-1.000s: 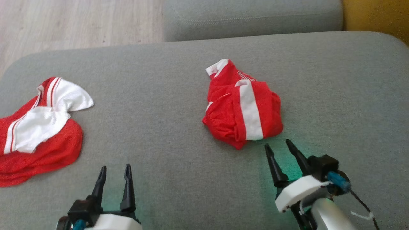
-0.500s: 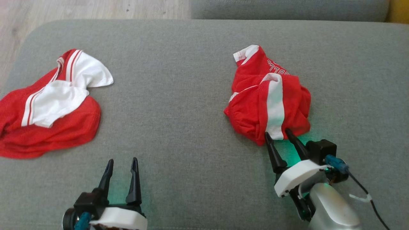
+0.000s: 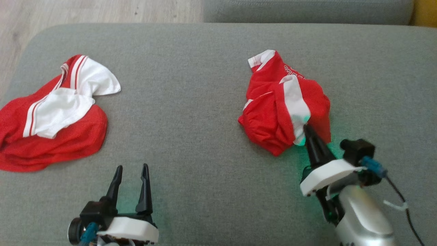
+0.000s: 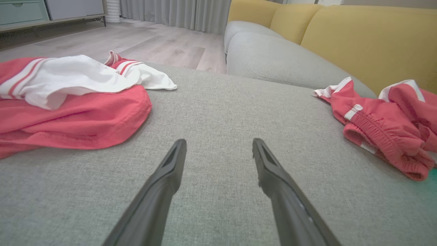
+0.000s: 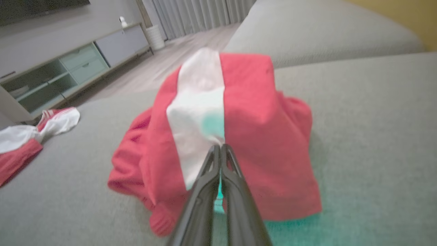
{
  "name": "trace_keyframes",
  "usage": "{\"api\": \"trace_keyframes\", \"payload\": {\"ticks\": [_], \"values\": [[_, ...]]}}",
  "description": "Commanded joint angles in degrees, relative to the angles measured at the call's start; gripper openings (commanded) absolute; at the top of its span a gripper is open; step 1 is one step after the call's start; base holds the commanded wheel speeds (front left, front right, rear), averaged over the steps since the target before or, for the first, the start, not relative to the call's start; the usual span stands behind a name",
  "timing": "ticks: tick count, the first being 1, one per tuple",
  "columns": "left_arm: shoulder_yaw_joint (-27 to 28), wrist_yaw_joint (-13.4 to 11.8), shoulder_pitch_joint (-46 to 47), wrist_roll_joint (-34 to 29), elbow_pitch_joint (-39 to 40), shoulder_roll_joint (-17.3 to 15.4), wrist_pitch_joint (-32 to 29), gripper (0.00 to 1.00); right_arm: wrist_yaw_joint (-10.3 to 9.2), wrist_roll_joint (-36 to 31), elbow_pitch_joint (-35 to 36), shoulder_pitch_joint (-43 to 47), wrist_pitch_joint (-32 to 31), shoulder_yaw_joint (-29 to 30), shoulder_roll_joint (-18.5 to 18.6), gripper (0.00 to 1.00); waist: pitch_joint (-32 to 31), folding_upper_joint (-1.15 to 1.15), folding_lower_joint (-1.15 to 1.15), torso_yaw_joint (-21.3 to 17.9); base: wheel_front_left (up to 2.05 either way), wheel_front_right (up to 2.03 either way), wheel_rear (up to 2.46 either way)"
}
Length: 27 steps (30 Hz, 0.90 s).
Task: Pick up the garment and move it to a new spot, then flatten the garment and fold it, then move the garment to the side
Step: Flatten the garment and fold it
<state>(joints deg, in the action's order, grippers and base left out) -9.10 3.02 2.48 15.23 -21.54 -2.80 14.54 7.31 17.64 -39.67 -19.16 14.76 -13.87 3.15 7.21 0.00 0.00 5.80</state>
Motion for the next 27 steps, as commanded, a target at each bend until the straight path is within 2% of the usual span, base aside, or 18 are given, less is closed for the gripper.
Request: {"api": "trace_keyframes", "payload": {"ticks": [1, 5, 9, 12, 17, 20, 23, 25, 27], "values": [[2.06, -0.15, 1.40, 0.37, 1.46, -0.08, 0.46, 1.00, 0.18, -0.27, 3.31, -0.53, 0.24, -0.21, -0.27, 0.00, -0.56, 0.00, 0.00, -0.27, 0.00, 0.00, 0.00], [1.82, -0.19, 1.14, 0.82, 1.55, -0.08, 0.46, 1.00, 0.18, -2.13, 11.50, -2.99, 0.24, 0.53, -0.27, 0.00, -2.07, 0.00, 0.00, -0.43, 0.00, 0.00, 0.00], [1.03, 0.09, 0.65, 1.20, 0.91, -0.08, 0.46, 1.00, 0.18, -4.19, 18.28, -10.38, 0.24, -2.41, -0.27, 0.00, -3.84, 0.00, 0.00, 0.56, 0.00, 0.00, 0.00], [0.29, 0.18, 0.29, 1.79, 0.59, -0.08, 0.46, 1.00, 0.18, -3.29, 20.34, -17.28, 0.24, -5.79, -0.27, 0.00, -4.81, 0.00, 0.00, 2.32, 0.00, 0.00, 0.00], [0.07, 0.05, -0.60, 4.21, -0.20, -0.08, 0.46, 1.00, 0.18, 4.39, 19.63, -27.77, 0.24, -11.93, -0.27, 0.00, -6.04, 0.00, 0.00, 5.38, 0.00, 0.00, 0.00], [0.28, 0.13, -1.44, 4.16, -0.28, -0.08, 0.46, 1.00, 0.18, 4.28, 17.53, -31.28, 0.24, -12.11, -0.27, 0.00, -6.55, 0.00, 0.00, 5.97, 0.00, 0.00, 0.00], [0.72, 0.13, -1.86, 3.90, -0.18, -0.08, 0.46, 1.00, 0.18, 3.37, 15.35, -31.07, 0.24, -11.46, 0.20, 0.00, -6.67, 0.00, 0.00, 5.78, 0.00, 0.00, 0.00], [1.30, 0.00, -2.19, 3.76, 0.13, -0.08, 0.46, 1.00, 0.18, 3.05, 12.71, -28.97, 0.24, -10.79, 2.03, 0.00, -6.54, 0.00, 0.00, 5.14, 0.00, 0.00, 0.00], [1.61, 0.14, -2.34, 3.61, 0.56, -0.08, 0.46, 1.00, 0.18, 2.58, 9.07, -23.63, 0.24, -10.88, 6.43, 0.00, -5.97, 0.00, 0.00, 3.78, 0.00, 0.00, 0.00]]}}
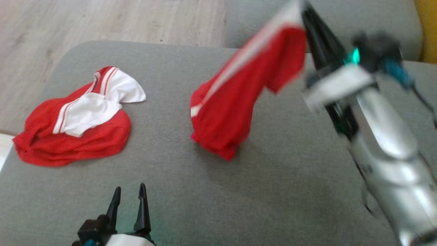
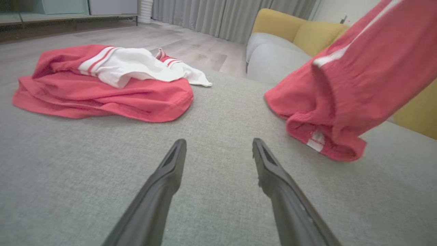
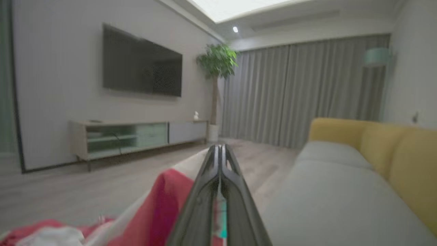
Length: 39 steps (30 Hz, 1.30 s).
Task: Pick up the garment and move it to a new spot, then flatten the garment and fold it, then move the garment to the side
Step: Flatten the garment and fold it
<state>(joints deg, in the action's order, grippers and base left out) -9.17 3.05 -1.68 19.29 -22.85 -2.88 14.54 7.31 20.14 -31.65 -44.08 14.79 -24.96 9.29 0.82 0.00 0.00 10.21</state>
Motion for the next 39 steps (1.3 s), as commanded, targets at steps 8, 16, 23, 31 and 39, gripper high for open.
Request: {"api": "trace_keyframes", "payload": {"ticks": [8, 16, 23, 31, 39], "values": [[0.60, 0.60, 3.73, 0.46, 2.96, 0.01, 0.46, 1.00, 0.18, -0.80, -8.43, 13.42, 0.21, -1.94, 13.84, 1.00, 2.50, 0.00, 0.00, -5.42, 0.00, 0.00, 0.00], [-1.48, 0.36, 5.61, 0.72, 3.67, 0.01, 0.46, 1.00, 0.18, -6.17, -5.11, 18.29, 0.21, 10.08, 8.85, 1.00, 2.86, 0.00, 0.00, -8.83, 0.00, 0.00, 0.00], [-5.80, 0.78, 10.79, 3.96, 2.93, 0.01, 0.46, 1.00, 0.18, -10.73, -1.44, 24.19, 0.21, 14.95, -0.47, 1.00, 4.67, 0.00, 0.00, -9.82, 0.00, 0.00, 0.00], [-14.42, 0.73, 24.61, 12.76, -6.26, 0.01, 0.46, 1.00, 0.18, -11.15, -1.09, 26.36, 0.21, 14.57, -3.80, 1.00, 6.96, 0.00, 0.00, -11.77, 0.00, 0.00, 0.00], [-21.87, -0.99, 34.40, 19.86, -19.55, 0.01, -1.34, 1.00, 0.18, -10.97, -1.08, 27.17, 0.21, 14.07, -4.39, 1.00, 7.88, 0.00, 0.00, -13.74, 0.00, 0.00, 0.00]]}}
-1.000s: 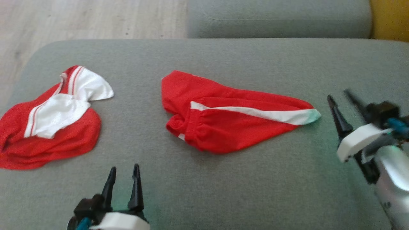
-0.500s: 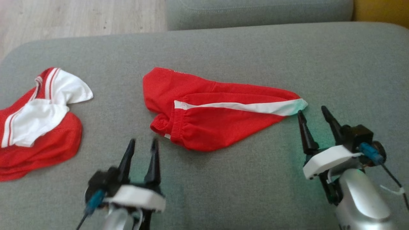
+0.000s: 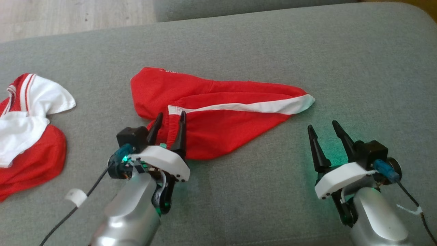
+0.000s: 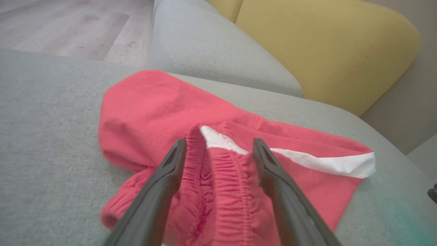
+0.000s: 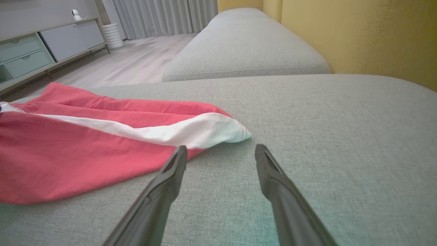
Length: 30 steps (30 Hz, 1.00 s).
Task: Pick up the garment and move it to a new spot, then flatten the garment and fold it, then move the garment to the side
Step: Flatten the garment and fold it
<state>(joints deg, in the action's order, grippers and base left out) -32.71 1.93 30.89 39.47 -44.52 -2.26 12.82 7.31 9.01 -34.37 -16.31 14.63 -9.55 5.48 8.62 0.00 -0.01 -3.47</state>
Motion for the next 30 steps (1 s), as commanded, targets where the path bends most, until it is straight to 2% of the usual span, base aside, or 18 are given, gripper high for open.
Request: {"api": "trace_keyframes", "payload": {"ticks": [1, 5, 8, 9, 10, 15, 19, 23, 24, 25, 30], "values": [[1.01, -0.29, 2.66, 0.49, 0.80, -0.62, 0.22, 1.00, 0.18, 0.17, 1.68, -0.61, 0.37, -1.22, -0.57, 1.00, 0.19, 0.00, 0.01, -0.26, 0.00, 0.00, 0.00], [-2.22, -0.64, 4.85, 1.92, -3.31, -0.62, 0.31, 1.00, 0.18, 0.36, 1.90, -0.59, 0.37, -0.83, -0.61, 1.00, 0.41, 0.00, 0.01, -0.59, 0.00, 0.00, 0.00], [-4.02, 0.56, 5.13, 4.18, -4.32, -0.62, 0.77, 1.00, 0.18, 0.47, 2.15, -0.64, 0.37, -0.67, -0.68, 1.00, 0.61, 0.00, 0.01, -0.58, 0.00, 0.00, 0.00], [-4.41, 0.70, 5.33, 4.76, -4.35, -0.62, 1.06, 0.47, 0.18, 0.53, 2.26, -0.66, 0.37, -0.61, -0.71, 1.00, 0.70, 0.00, 0.01, -0.52, 0.00, 0.00, 0.00], [-4.77, 0.64, 5.59, 4.91, -4.27, -0.62, 1.41, 0.00, 0.18, 0.58, 2.39, -0.67, 0.37, -0.50, -0.72, 1.00, 0.79, 0.00, 0.01, -0.43, 0.00, 0.00, 0.00], [-1.15, -0.58, 4.34, 4.78, 0.28, -0.62, 2.14, 0.00, 0.18, 1.24, 2.64, 0.07, 0.37, 0.74, -0.78, 1.00, -0.18, 0.00, 0.01, 0.83, 0.00, 0.00, 0.00], [2.02, -0.57, -1.10, 2.10, 4.56, -0.62, 2.16, 0.00, 0.18, 1.72, 2.37, 2.06, 0.37, 2.09, -1.03, 1.00, -2.55, 0.00, 0.01, 2.40, 0.00, 0.00, 0.00], [4.08, -0.35, -6.77, -0.91, 4.87, -0.63, 2.17, 0.00, 0.18, 2.49, 2.42, 4.13, 0.37, 2.94, -1.72, 1.00, -4.32, 0.00, 0.01, 3.42, 0.00, 0.00, 0.00], [4.46, -0.39, -7.49, -1.75, 4.59, -0.81, 2.17, 0.38, 0.18, 2.66, 2.43, 4.27, 0.37, 2.98, -1.85, 1.00, -4.39, 0.00, 0.01, 3.43, 0.00, 0.00, 0.00], [4.92, -0.43, -8.10, -2.62, 4.40, -1.02, 2.17, 1.00, 0.18, 2.81, 2.45, 4.35, 0.37, 3.02, -1.96, 1.00, -4.43, 0.00, 0.01, 3.42, 0.00, 0.00, 0.00], [10.11, -2.33, -11.03, -8.93, 8.15, -1.96, 2.18, 1.00, 0.18, 3.22, 2.76, 4.21, 0.37, 3.49, -2.33, 1.00, -3.63, 0.00, 0.01, 3.36, 0.00, 0.00, 0.00]]}}
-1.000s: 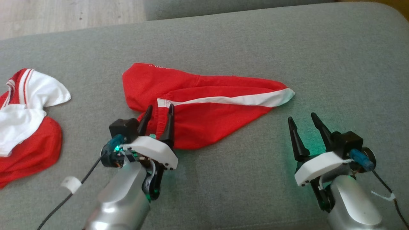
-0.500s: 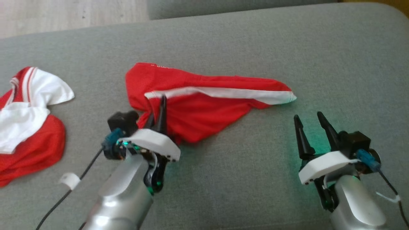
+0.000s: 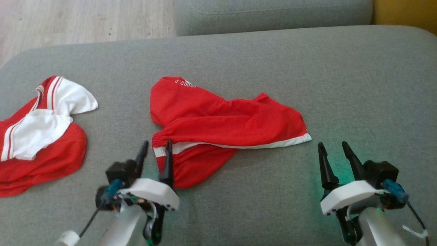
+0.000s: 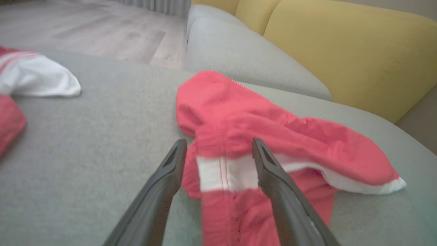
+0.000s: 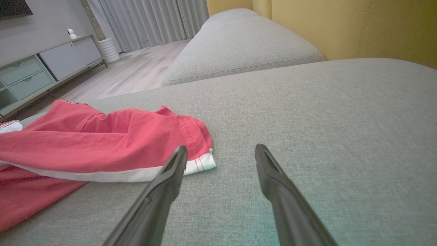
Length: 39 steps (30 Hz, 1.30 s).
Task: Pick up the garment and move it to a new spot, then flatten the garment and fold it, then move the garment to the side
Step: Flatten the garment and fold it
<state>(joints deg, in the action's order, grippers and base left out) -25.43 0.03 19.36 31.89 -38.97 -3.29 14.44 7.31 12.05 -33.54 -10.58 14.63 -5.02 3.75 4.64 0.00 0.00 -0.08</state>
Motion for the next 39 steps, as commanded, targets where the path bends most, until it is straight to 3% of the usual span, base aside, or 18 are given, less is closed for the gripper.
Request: {"api": "trace_keyframes", "payload": {"ticks": [1, 5, 11, 23, 39], "values": [[4.00, -0.79, -0.38, -2.92, 3.85, -1.01, 0.55, 1.00, 0.18, 0.15, 1.99, -1.67, 0.37, -1.00, -0.66, 1.00, 0.55, 0.00, 0.00, -0.06, 0.00, 0.00, 0.00], [8.92, -2.29, -4.88, -9.66, 10.03, -1.14, 0.55, 1.00, 0.18, -0.24, 2.67, -2.47, 0.37, -0.62, -0.78, 1.00, 1.11, 0.00, 0.00, -0.31, 0.00, 0.00, 0.00], [13.93, -2.20, -11.62, -17.38, 15.93, -0.63, 0.55, 1.00, 0.18, 0.15, 6.02, -2.39, 0.37, 0.06, -0.85, 1.00, 0.45, 0.00, 0.00, -0.52, 0.00, 0.00, 0.00], [18.42, 0.81, -15.50, -20.21, 18.69, 0.36, 0.55, 1.00, 0.18, 0.20, 5.34, -0.98, 0.37, -0.58, -0.87, 1.00, -0.07, 0.00, 0.00, 0.20, 0.00, 0.00, 0.00], [13.35, 0.97, -11.15, -17.00, 18.69, 0.40, 0.56, 1.00, 0.18, -7.77, -7.65, -11.05, 0.37, 3.49, -0.87, 1.00, 7.98, 0.00, 0.00, 3.65, 0.00, 0.00, 0.00]]}}
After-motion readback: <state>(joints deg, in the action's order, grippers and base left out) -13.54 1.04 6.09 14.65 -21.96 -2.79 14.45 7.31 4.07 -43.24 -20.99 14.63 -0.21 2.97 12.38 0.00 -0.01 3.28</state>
